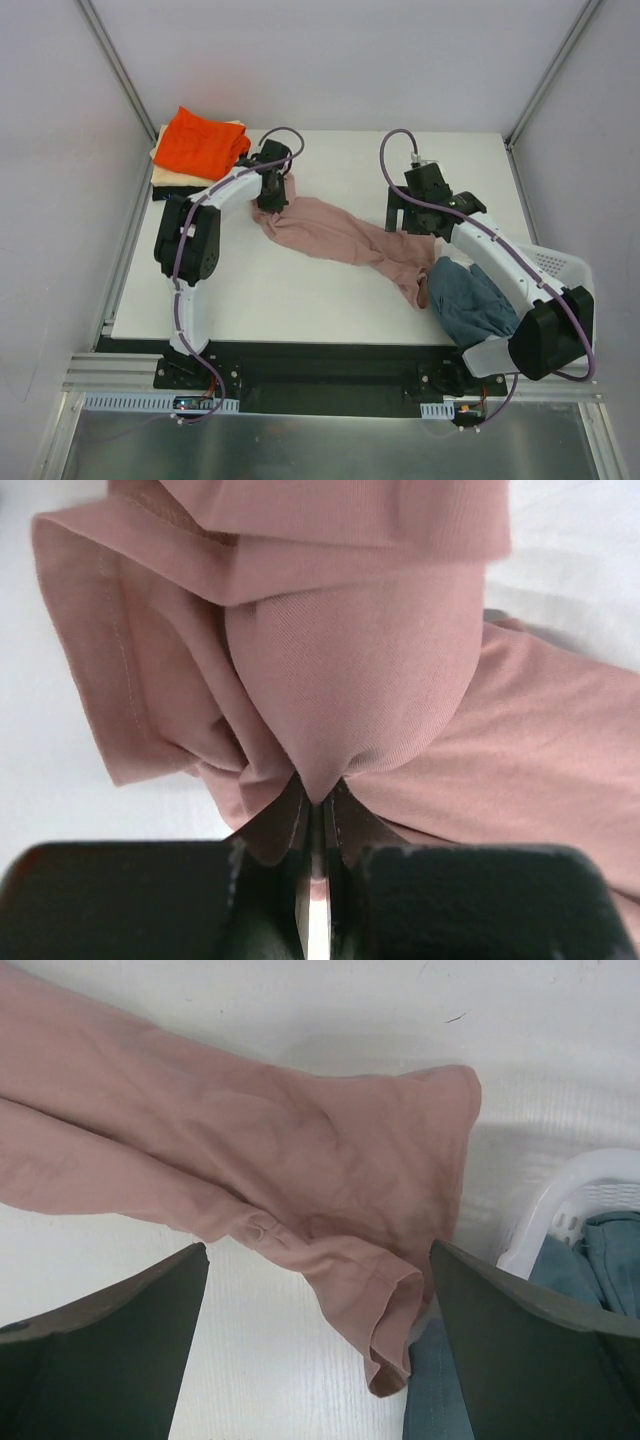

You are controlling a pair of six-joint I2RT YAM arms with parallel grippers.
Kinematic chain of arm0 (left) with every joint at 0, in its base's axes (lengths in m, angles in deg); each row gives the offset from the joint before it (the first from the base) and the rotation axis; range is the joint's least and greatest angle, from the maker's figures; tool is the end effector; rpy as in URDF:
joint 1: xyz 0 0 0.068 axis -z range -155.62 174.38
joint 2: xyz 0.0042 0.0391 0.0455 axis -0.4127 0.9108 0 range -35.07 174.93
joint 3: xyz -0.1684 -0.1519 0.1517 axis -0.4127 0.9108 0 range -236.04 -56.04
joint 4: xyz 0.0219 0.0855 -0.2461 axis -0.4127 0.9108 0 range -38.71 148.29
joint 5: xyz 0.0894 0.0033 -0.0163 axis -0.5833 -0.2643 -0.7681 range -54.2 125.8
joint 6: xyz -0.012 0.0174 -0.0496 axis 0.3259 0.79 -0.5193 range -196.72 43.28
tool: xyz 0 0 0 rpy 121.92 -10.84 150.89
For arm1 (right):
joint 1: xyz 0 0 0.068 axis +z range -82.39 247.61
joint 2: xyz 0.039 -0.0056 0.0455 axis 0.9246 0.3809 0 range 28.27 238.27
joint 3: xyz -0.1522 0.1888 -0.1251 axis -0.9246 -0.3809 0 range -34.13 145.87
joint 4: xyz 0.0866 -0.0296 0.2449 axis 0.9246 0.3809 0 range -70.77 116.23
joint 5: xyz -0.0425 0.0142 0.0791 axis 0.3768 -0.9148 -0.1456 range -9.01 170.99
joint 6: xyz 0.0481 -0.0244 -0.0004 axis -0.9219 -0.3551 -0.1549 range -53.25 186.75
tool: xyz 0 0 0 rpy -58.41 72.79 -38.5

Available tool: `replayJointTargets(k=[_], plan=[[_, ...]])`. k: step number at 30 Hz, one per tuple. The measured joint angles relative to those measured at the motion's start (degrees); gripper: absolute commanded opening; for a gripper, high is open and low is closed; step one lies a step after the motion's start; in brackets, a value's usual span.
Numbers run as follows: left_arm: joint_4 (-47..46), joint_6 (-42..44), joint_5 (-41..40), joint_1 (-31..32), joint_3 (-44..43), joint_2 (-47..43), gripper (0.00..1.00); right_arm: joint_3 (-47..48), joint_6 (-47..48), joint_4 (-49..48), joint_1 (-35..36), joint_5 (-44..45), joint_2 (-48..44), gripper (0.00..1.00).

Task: Fold and stack the t-shirts
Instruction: Flatten out the tshirt

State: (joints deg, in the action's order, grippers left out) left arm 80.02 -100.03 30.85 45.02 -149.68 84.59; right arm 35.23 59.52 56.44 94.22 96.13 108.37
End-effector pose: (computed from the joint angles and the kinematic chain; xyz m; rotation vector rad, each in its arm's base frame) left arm 0.4318 -0.1594 0.1999 -0.0939 2.5309 -0.1994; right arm 0.2715 0.1257 0.3064 -0.2794 2.3537 -0.0362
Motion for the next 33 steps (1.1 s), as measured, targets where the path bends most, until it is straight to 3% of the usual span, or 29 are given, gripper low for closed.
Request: replayJointTargets(k=[8, 14, 22, 27, 29, 30, 31, 33], plan=[[1.25, -4.83, -10.51, -0.09, 21.77, -21.31, 0.0, -0.59, 2.05, -0.72, 1.95, -4.37, 0.22, 0.99], [2.1, -8.35, -12.48, -1.92, 34.12, -35.08, 0.0, -0.26, 2.54, 0.48, 5.4, -6.32, 4.44, 0.95], [2.43, -10.69, -12.68, -4.2, 38.18, -39.95, 0.0, -0.24, 0.98, 2.95, 3.56, -5.97, 12.33, 0.95], [2.4, -10.91, -12.46, -4.22, 38.21, -39.95, 0.0, -0.15, 1.42, 2.95, 1.36, -7.02, 14.95, 0.9], [2.4, -11.13, -12.2, -4.22, 38.21, -39.95, 0.0, -0.15, 1.62, 2.93, 1.18, -7.8, 16.0, 0.78], [2.4, -11.26, -12.15, -4.22, 38.21, -39.95, 0.0, -0.17, 1.88, 2.93, 1.16, -8.33, 16.41, 0.67], [2.4, -11.32, -12.11, -4.22, 38.21, -39.95, 0.0, -0.17, 2.1, 2.93, 1.16, -8.68, 16.74, 0.36], [2.43, -11.52, -12.11, -4.2, 38.21, -39.95, 0.0, -0.22, 2.67, 2.93, 1.18, -9.53, 17.16, 0.15]])
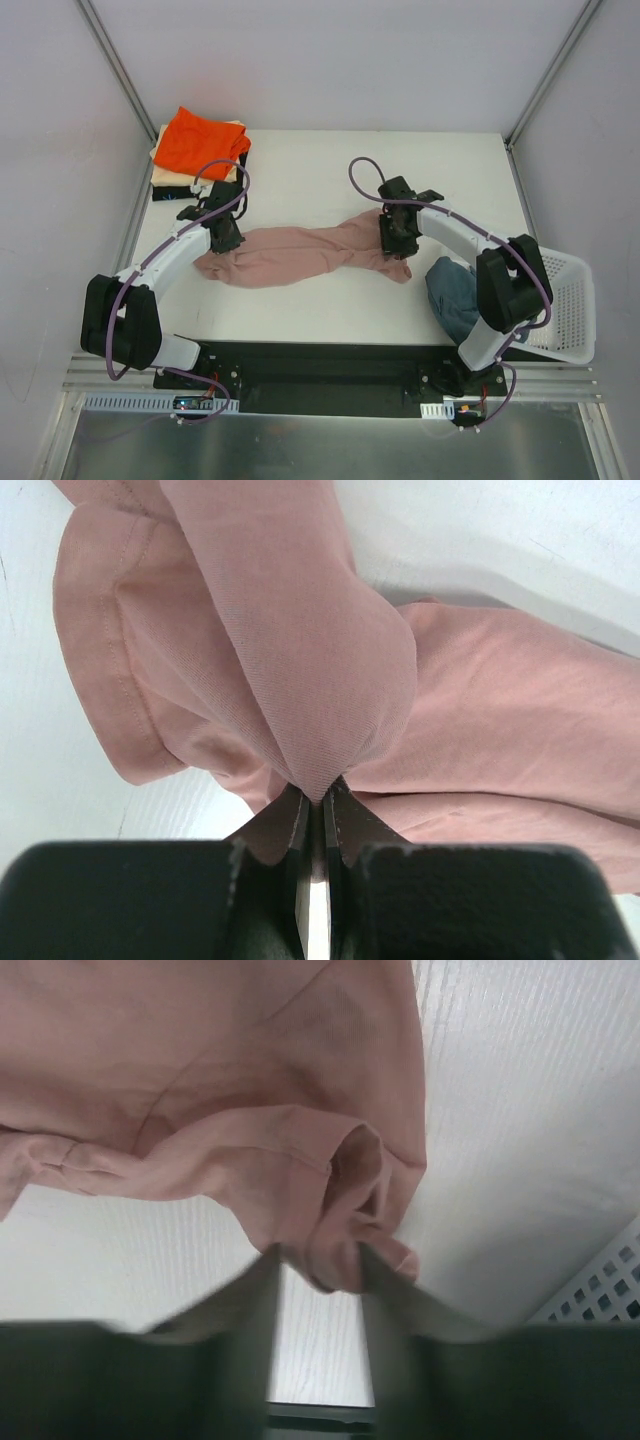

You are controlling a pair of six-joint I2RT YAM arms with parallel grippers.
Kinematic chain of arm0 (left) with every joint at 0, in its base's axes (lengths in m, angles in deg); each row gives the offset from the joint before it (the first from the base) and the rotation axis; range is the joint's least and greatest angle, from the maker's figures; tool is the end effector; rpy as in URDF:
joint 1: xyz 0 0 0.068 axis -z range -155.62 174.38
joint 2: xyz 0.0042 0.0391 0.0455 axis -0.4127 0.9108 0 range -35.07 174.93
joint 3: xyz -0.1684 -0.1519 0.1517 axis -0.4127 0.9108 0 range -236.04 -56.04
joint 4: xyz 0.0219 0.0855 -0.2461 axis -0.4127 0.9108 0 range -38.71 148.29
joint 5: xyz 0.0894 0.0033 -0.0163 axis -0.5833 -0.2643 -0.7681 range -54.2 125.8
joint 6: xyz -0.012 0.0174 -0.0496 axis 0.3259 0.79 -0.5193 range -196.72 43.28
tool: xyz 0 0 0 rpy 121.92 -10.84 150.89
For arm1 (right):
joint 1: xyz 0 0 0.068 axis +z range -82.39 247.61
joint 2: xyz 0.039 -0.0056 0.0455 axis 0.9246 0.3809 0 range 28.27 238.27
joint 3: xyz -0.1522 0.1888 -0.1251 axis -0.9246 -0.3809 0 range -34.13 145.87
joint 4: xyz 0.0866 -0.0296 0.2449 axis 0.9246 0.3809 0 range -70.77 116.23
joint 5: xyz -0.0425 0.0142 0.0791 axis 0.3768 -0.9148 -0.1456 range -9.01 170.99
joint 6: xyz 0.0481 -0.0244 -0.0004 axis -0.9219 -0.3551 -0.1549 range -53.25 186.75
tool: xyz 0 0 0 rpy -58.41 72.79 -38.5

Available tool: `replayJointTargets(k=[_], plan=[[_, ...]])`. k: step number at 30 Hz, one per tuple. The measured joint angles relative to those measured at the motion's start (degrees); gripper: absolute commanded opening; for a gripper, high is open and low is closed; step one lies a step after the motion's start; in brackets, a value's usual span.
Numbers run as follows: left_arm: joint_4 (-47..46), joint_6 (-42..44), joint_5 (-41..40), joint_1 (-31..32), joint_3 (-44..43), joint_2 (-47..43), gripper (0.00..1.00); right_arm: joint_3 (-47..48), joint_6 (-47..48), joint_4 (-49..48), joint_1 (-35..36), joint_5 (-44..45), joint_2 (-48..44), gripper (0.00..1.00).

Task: Fold and stack the t-shirts
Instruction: Flatten out the tshirt

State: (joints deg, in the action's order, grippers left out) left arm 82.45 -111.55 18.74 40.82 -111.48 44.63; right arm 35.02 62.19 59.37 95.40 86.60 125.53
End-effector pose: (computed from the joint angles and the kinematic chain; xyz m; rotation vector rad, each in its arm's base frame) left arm 0.2735 -0.0699 0.2383 -0.5094 2.4237 0.0015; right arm 0.3009 0.1547 0.2113 -0.5285 2.6990 0.0178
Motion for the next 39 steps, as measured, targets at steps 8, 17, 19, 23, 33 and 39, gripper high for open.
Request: replayJointTargets(k=[8, 17, 19, 23, 33, 39], plan=[[0.26, -0.13, 0.57, -0.02, -0.61, -2.43, 0.0, 0.04, 1.77, 0.63, -0.02, -1.55, -2.54, 0.01], [0.52, 0.0, 3.93, 0.0, -6.25, -25.75, 0.0, 2.25, 5.09, -3.13, -0.02, -0.98, -35.23, 0.01], [0.22, 0.0, 4.63, 0.0, -7.26, -31.63, 0.0, 3.63, 6.45, -4.33, -0.02, -2.05, -42.69, 0.01], [-0.61, -0.28, 4.52, 0.0, -7.54, -41.62, 0.0, 6.08, 8.17, -5.27, -0.02, -4.76, -52.28, 0.01], [-2.05, 0.59, 4.11, 0.0, -12.09, -36.83, 0.05, 11.47, 9.75, -5.22, -0.37, -3.32, -46.82, 0.01], [-4.35, 2.29, 3.58, -0.81, -16.87, -13.49, 0.83, 13.22, 8.61, -5.57, -4.46, 4.02, -26.77, 0.01]])
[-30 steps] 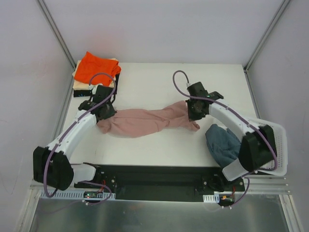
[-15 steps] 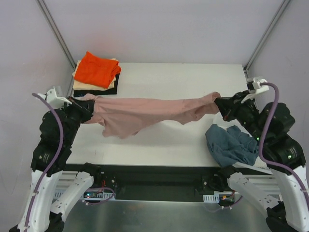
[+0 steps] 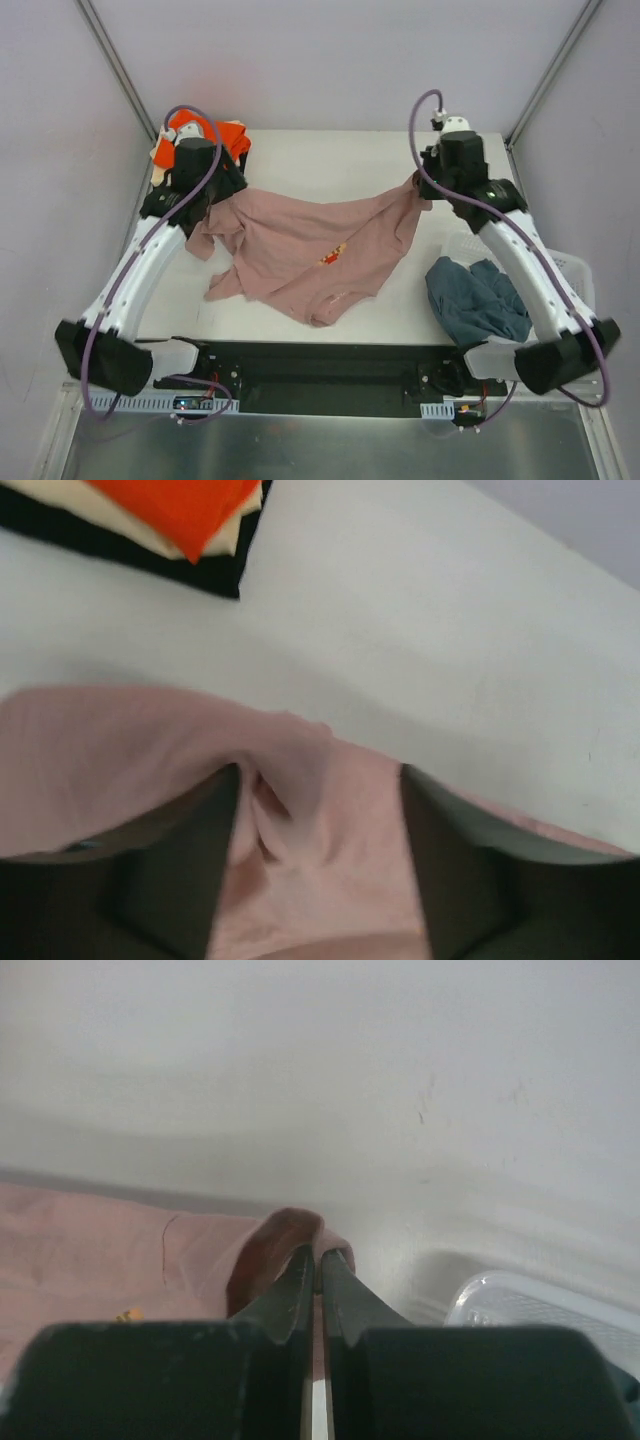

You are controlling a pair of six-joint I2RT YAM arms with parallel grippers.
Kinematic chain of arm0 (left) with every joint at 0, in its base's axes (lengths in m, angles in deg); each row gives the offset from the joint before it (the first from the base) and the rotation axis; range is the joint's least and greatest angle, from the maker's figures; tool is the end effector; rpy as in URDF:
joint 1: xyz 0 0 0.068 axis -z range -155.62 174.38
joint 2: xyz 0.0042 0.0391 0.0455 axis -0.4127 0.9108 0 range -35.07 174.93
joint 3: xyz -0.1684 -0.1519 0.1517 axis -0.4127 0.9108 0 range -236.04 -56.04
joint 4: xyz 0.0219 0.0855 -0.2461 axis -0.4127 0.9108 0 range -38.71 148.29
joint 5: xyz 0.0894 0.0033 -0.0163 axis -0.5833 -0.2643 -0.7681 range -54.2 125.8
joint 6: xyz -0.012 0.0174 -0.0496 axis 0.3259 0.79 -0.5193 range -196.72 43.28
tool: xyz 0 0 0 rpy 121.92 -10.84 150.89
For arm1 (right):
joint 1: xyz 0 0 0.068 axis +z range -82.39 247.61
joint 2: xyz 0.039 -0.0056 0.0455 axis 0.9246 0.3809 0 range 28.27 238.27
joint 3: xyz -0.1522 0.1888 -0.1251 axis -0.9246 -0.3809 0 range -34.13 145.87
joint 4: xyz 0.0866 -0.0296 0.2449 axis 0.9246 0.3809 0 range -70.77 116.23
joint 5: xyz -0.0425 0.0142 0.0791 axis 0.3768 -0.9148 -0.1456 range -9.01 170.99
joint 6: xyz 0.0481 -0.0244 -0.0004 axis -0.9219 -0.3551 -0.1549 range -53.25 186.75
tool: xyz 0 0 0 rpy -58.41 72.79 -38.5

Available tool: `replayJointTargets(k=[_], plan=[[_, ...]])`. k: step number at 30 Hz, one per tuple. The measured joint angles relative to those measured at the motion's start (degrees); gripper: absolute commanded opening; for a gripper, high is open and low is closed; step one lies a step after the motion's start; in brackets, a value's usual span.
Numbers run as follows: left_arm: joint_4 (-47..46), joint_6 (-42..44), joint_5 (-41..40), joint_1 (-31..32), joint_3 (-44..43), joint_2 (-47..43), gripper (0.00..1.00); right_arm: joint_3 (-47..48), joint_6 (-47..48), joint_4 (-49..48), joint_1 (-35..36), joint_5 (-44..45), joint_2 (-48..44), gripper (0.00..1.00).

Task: Fold and stack the t-shirts
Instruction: Flatten out the tshirt

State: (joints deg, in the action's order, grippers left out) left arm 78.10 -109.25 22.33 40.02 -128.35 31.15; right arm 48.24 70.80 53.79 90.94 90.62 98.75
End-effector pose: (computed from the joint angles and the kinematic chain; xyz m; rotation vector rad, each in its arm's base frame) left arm 0.2452 -0.0601 0.4023 -0.4394 1.8859 -0.3360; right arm 0.2409 0.0975 0.4295 -0.3568 1.9282 0.0558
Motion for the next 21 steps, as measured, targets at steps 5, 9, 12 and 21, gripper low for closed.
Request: replayJointTargets(k=[5, 9, 12, 21], plan=[[-0.42, -0.28, 6.47, -2.64, 0.85, 14.53, 0.99, 0.0, -1.62, 2.19, -1.51, 6.08, 15.76, 0.01], [-0.15, -1.18, 11.72, -3.1, 6.12, 13.79, 0.99, -0.22, -3.67, 5.27, -1.6, 10.12, 20.52, 0.01], [-0.55, -2.23, 16.48, -2.89, 13.27, 9.29, 0.99, -0.76, -4.28, 5.73, -1.6, 11.52, 20.31, 0.01], [-0.44, -8.07, 27.93, 0.61, 30.73, 0.31, 0.6, -5.64, -4.66, 5.81, -1.62, 12.39, 19.47, 0.01]])
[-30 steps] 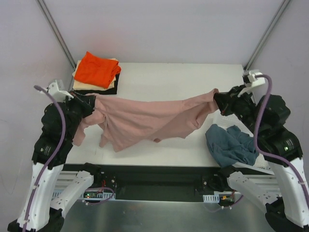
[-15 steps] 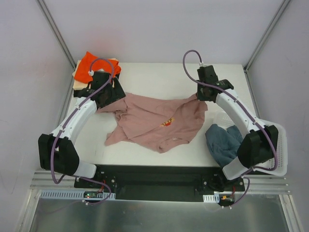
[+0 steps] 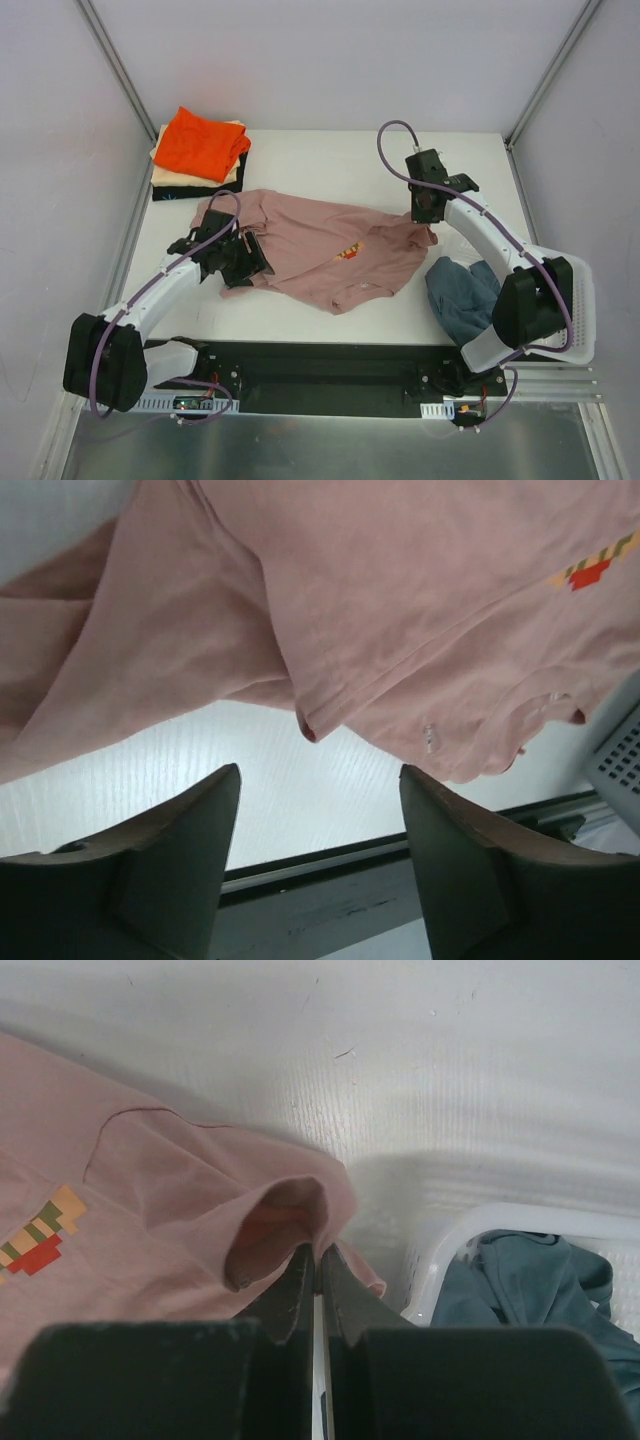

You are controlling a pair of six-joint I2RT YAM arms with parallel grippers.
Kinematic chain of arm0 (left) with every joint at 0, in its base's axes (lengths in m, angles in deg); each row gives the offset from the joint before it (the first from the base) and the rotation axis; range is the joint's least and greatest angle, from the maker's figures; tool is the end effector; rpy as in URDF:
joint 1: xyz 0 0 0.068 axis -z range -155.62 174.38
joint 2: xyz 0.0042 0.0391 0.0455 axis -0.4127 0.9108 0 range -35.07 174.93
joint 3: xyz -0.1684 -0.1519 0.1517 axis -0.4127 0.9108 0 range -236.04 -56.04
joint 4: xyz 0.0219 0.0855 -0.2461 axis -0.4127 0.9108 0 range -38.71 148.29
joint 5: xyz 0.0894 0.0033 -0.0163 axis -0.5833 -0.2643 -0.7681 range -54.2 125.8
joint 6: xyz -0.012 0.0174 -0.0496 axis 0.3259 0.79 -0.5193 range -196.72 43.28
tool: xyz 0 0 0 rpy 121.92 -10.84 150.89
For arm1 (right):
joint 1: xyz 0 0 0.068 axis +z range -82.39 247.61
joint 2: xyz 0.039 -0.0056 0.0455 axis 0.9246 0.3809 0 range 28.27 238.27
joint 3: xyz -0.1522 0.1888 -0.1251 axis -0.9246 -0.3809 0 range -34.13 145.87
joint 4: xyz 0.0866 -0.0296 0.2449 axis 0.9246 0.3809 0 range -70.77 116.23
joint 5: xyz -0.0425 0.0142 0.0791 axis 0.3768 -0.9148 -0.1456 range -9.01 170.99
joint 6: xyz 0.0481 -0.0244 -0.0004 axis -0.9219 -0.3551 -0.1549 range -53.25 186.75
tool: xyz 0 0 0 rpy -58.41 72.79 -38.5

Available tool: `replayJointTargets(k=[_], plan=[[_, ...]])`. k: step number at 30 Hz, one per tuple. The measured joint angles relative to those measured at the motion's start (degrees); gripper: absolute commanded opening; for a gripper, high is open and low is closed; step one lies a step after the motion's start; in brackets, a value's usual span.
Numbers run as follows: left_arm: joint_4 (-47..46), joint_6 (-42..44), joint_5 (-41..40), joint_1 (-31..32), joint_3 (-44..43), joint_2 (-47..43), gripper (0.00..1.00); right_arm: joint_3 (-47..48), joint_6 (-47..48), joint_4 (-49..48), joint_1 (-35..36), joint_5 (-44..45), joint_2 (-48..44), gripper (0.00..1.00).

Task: Fold and stack the t-shirts
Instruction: Flatten out the tshirt

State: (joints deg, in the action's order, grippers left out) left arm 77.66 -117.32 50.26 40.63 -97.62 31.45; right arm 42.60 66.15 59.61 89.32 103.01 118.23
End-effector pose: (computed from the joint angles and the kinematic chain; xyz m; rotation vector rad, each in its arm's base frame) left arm 0.2183 -0.0730 0.2221 -0.4305 2.5380 -0.7165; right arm 0.3167 0.1117 0.2937 -0.2928 2.4193 -0.3096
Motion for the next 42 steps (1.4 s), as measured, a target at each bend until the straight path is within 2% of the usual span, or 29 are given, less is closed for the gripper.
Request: replayJointTargets(k=[6, 11, 13, 19, 21, 27, 32, 37, 42], plan=[[-3.65, -2.47, 4.94, 1.84, 2.78, 4.57, 0.42, -1.01, -0.04, -0.15, 0.0, -0.39, 0.0, 0.01], [-6.19, -2.78, 5.75, 2.19, 2.75, 8.31, 0.32, -2.01, -0.17, -0.24, 0.0, -0.37, -0.02, 0.01], [-6.62, -2.8, 5.73, 2.19, 2.73, 9.33, 0.24, -2.49, -0.26, -0.22, 0.0, -0.37, -0.11, 0.01], [-6.93, -2.95, 5.64, 2.19, 2.03, 10.4, 0.16, -2.58, -0.33, -0.11, 0.0, -0.37, -0.2, 0.01], [-7.1, -2.93, 5.62, 2.19, 1.49, 10.4, 0.0, -2.58, -0.39, -0.11, 0.0, -0.37, -0.2, 0.01], [-7.45, -2.82, 4.24, 2.19, 0.9, 9.94, 0.0, -2.58, -0.44, -0.09, 0.0, -0.35, -0.2, 0.01], [-5.18, -1.9, -1.2, 2.19, -0.28, 4.83, 0.0, -2.58, -0.35, 0.02, 0.0, -0.2, -1.2, 0.01], [-2.84, 0.92, -8.72, 2.19, -7.96, -4.39, 0.0, -0.76, 0.35, 0.96, 0.0, -3.08, -6.43, 0.01], [-2.95, 4.44, -18.18, 2.19, -18.18, -14.45, 0.0, 5.88, 2.23, 1.07, 0.02, -7.3, -15.23, 0.01]])
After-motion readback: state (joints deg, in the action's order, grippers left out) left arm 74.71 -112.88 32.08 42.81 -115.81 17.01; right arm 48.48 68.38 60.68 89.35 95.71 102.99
